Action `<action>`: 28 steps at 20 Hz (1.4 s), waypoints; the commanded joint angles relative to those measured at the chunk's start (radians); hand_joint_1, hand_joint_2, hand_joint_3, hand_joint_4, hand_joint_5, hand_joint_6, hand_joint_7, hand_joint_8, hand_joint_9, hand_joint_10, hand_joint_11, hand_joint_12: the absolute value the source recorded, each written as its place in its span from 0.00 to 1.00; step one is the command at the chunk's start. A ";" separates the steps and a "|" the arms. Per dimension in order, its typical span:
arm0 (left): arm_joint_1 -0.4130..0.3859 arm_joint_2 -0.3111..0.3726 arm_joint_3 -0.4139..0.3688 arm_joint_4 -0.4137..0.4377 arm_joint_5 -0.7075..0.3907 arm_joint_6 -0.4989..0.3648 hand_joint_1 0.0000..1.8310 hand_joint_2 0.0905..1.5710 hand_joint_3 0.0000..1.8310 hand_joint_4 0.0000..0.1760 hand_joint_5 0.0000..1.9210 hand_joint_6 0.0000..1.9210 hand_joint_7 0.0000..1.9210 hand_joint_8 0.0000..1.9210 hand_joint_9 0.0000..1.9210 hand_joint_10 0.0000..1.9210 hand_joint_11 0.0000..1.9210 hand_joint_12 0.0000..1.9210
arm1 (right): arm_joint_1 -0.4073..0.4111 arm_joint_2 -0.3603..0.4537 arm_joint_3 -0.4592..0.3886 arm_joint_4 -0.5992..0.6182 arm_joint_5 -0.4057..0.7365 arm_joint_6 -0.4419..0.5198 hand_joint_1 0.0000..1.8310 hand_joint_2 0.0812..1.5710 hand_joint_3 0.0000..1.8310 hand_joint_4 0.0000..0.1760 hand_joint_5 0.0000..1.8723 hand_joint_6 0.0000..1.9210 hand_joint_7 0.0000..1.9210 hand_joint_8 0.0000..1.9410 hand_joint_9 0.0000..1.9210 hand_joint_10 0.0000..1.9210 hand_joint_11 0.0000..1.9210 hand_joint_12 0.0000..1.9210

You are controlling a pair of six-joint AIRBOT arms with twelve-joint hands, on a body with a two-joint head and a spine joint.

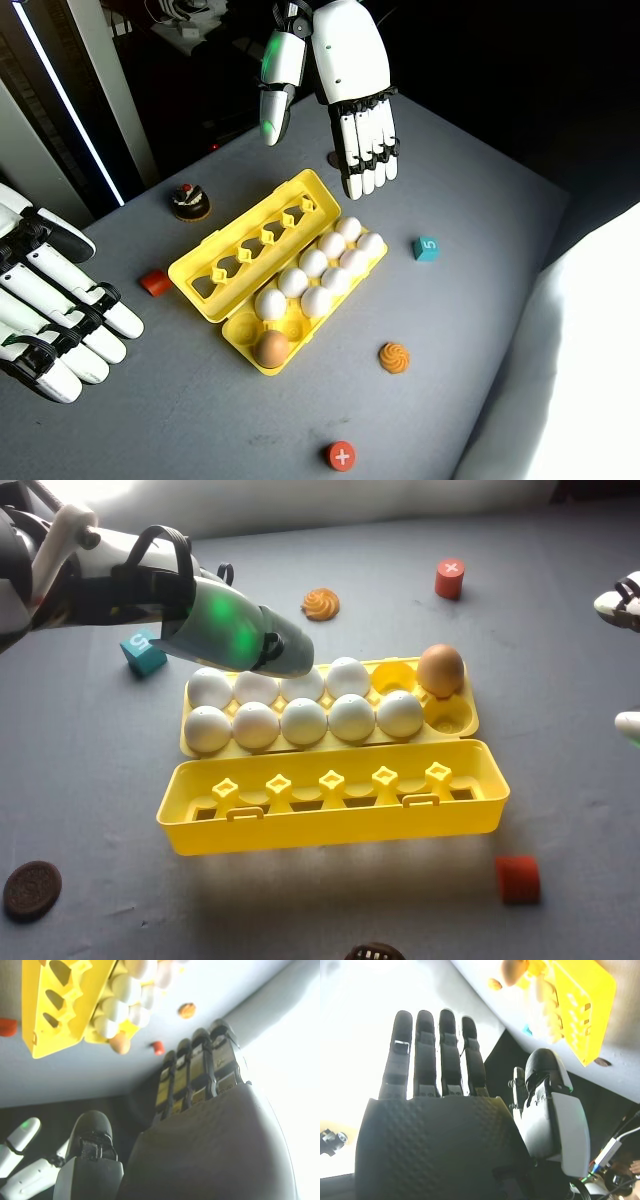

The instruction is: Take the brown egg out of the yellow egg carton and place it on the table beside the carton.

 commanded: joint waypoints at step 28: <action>0.004 0.002 -0.021 0.112 -0.056 -0.018 0.00 0.76 0.00 0.00 0.06 0.00 0.07 0.01 0.05 0.01 0.02 0.02 | 0.167 -0.584 0.636 -0.040 -0.100 0.021 0.41 0.43 0.00 0.46 0.41 0.02 0.03 0.01 0.00 0.00 0.00 0.00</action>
